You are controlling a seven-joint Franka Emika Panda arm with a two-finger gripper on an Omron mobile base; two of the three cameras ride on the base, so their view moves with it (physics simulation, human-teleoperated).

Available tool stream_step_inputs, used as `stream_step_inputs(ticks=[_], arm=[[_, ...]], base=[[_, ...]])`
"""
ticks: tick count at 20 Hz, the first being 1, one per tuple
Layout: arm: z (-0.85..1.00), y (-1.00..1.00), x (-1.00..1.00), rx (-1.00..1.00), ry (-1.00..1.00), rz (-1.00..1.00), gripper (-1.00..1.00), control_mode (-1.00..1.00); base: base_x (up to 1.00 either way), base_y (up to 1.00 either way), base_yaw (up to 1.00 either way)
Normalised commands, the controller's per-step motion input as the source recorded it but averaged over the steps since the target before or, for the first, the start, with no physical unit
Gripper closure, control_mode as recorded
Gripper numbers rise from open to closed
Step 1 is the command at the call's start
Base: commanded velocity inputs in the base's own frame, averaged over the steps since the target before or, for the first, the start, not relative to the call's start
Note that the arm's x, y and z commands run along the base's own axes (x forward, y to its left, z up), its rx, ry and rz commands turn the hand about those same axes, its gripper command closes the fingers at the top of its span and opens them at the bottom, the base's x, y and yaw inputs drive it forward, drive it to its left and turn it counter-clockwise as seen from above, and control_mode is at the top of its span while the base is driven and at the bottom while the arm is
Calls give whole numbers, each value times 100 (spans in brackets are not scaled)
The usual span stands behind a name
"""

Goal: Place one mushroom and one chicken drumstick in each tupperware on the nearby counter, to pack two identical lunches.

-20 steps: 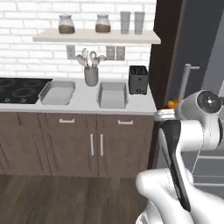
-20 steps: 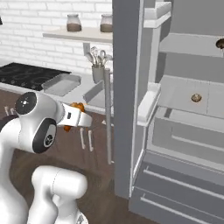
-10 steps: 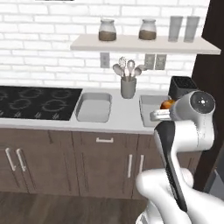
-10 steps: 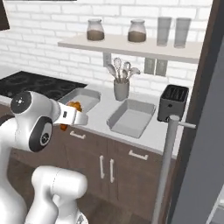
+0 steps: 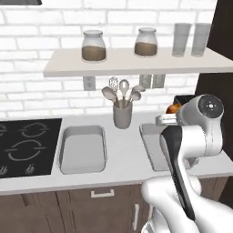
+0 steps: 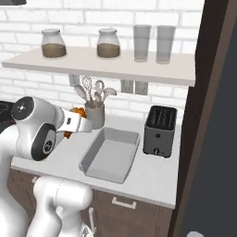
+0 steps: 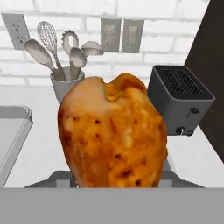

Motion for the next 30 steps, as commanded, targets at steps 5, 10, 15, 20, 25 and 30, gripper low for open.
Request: stream_step_inputs(ticks=[5,10,15,20,25,30], arm=[[-62,-33,80,1,14,-6,100,-100],[-100,-98,61,17,16,-1,100,-100],[-99,-31,69,8,-4,0,100,-100],[-91,32,100,0,0,-6,100,-100],[-42,1,58,0,1,-1,-100,-100],[5,0,-3,0,14,-3,-100,-100]], base=[[20,0,-2],[0,0,0],[0,0,0],[0,0,0],[0,0,0],[0,0,0]])
